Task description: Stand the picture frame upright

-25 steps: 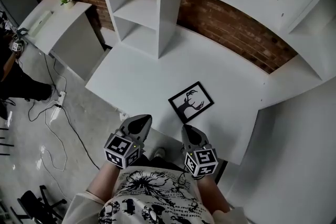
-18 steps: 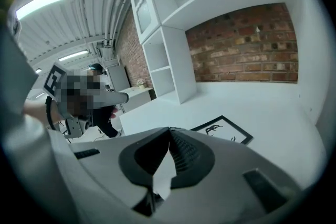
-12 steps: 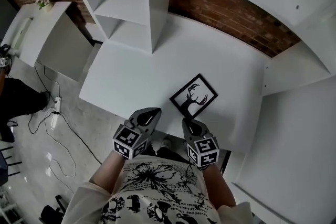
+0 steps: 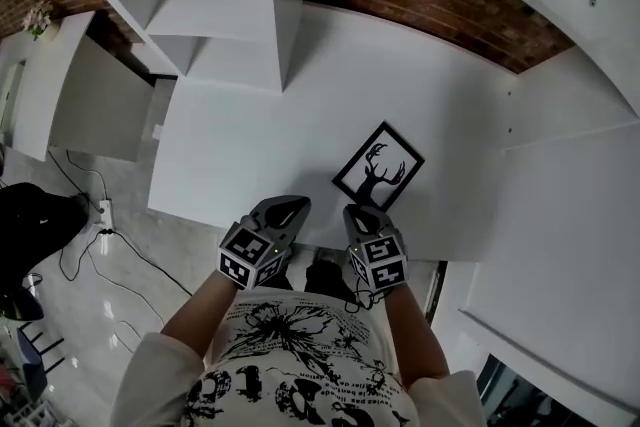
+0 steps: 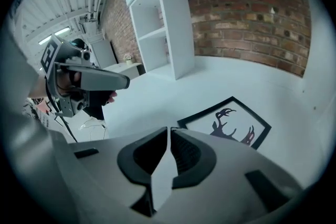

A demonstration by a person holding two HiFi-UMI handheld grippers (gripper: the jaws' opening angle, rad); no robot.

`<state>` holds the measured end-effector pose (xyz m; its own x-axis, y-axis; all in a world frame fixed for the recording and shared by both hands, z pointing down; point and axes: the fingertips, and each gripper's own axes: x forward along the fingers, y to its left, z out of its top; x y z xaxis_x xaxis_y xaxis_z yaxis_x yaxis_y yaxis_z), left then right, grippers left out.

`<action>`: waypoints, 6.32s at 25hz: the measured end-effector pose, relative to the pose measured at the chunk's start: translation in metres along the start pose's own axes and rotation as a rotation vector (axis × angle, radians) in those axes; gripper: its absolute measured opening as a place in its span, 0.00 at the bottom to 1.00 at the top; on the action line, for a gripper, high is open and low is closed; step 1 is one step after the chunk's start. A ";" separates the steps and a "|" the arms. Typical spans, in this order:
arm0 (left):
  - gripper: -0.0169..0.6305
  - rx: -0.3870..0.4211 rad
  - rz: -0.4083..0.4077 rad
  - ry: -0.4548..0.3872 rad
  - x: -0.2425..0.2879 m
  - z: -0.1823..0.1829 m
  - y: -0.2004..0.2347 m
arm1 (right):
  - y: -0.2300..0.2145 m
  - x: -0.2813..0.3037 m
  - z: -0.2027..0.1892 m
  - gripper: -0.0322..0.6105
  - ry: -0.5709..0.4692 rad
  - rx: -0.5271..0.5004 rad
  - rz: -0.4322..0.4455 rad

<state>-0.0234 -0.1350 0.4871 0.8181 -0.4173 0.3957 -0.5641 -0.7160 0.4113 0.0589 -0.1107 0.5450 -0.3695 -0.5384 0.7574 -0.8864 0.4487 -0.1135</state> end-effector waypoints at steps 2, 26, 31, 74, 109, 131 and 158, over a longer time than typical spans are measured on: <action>0.04 0.013 -0.009 0.021 0.003 -0.005 0.009 | -0.004 0.013 -0.004 0.13 0.048 -0.033 -0.012; 0.04 0.018 -0.022 0.102 0.005 -0.026 0.048 | -0.042 0.065 -0.021 0.18 0.300 -0.263 -0.105; 0.04 -0.017 0.008 0.110 0.002 -0.034 0.045 | -0.039 0.064 -0.022 0.17 0.293 -0.323 -0.086; 0.04 -0.045 0.304 -0.074 -0.047 -0.078 -0.062 | 0.031 -0.018 -0.119 0.16 0.307 -0.659 0.216; 0.04 -0.303 0.042 0.058 0.009 -0.172 -0.086 | 0.080 -0.065 -0.176 0.16 0.340 -0.858 0.165; 0.27 -0.847 -0.230 0.121 0.064 -0.186 -0.096 | 0.084 -0.068 -0.183 0.15 0.337 -0.911 0.126; 0.17 -0.876 -0.228 0.251 0.072 -0.190 -0.104 | -0.002 -0.119 -0.169 0.33 -0.026 0.215 0.352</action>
<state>0.0733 0.0158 0.6283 0.9288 -0.1125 0.3532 -0.3599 -0.0465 0.9318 0.1523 0.0729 0.5634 -0.6652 -0.3976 0.6320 -0.7415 0.4510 -0.4968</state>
